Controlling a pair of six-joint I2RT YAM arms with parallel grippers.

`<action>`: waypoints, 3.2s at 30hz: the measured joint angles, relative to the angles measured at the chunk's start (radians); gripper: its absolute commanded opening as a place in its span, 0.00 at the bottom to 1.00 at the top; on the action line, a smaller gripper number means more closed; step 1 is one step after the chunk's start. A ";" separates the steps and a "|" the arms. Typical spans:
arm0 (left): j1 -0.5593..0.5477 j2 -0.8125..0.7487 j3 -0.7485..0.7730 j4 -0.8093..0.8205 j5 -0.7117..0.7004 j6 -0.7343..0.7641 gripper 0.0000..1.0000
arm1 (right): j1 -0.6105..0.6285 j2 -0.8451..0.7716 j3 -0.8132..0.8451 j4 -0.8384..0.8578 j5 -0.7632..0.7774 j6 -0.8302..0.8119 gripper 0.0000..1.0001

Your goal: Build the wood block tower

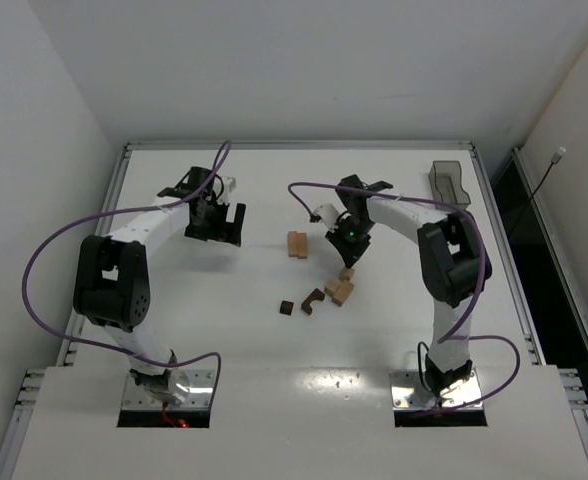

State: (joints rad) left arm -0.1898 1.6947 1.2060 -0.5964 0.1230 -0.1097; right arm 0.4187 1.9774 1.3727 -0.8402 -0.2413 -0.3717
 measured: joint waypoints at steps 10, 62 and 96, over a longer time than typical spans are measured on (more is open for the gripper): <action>0.000 0.006 0.000 0.000 -0.008 0.000 1.00 | -0.039 0.016 0.037 -0.042 -0.006 -0.023 0.24; 0.000 0.043 0.016 0.002 -0.013 0.000 1.00 | 0.016 0.055 0.007 -0.024 0.002 -0.027 0.00; 0.167 0.060 0.098 -0.025 -0.027 0.040 1.00 | 0.096 0.338 0.806 -0.385 -0.050 -0.415 0.00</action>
State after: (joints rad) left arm -0.0227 1.7542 1.3045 -0.6212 0.0959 -0.0696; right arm 0.5148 2.3154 2.1784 -1.2247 -0.2913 -0.7864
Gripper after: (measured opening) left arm 0.996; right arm 0.317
